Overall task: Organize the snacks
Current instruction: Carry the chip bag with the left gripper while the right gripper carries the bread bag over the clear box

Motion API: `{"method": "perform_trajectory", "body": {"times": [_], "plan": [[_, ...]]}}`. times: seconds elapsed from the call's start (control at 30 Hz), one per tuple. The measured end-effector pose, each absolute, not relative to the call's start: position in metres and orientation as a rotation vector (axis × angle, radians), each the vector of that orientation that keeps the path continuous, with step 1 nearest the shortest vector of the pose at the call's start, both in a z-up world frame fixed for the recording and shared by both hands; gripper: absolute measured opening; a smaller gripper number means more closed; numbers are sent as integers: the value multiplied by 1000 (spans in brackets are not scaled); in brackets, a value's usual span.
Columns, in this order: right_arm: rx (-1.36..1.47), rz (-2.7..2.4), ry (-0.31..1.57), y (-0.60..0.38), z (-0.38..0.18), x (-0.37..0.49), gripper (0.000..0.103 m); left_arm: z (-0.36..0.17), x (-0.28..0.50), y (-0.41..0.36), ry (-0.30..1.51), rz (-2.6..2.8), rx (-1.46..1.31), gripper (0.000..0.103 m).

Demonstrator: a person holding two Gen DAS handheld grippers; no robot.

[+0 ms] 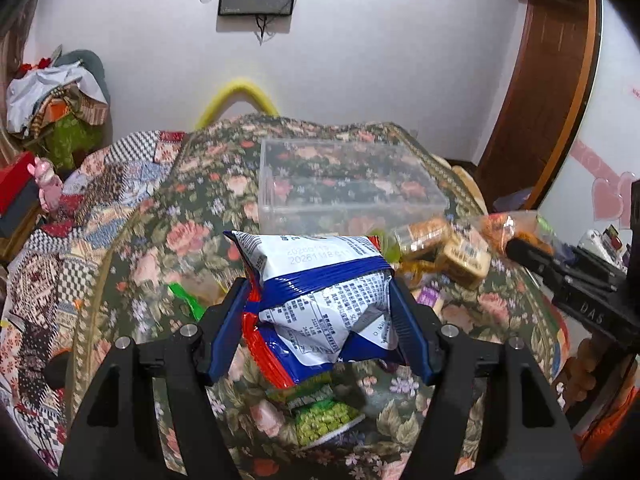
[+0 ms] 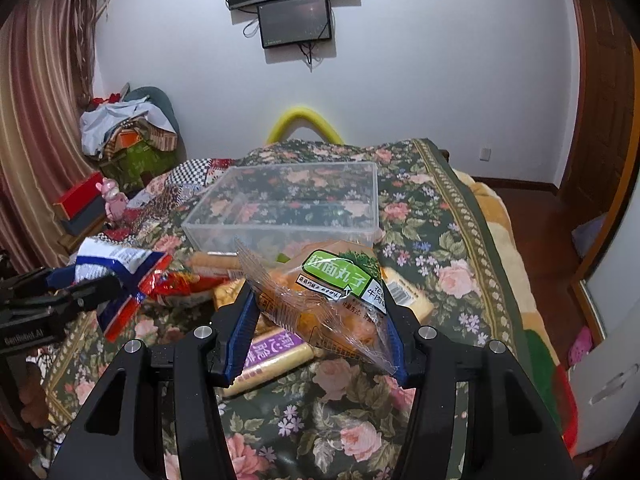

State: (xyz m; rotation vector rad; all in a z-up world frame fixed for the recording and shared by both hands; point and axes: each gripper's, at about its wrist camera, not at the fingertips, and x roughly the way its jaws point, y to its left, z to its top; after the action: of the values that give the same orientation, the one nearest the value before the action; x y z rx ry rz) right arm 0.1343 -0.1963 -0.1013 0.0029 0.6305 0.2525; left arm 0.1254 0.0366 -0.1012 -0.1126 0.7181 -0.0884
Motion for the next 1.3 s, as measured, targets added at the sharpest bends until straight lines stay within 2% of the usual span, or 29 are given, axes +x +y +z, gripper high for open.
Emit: {"method": "perform_trajectory", "body": {"times": [0.63,1.3], "plan": [[1,280,547,-176,-77,175,51,-55,185,22,616,-120,-62,69],[-37,276,570,-157,-87,252,51,-91,298,26,718,-120,-84,69]]}}
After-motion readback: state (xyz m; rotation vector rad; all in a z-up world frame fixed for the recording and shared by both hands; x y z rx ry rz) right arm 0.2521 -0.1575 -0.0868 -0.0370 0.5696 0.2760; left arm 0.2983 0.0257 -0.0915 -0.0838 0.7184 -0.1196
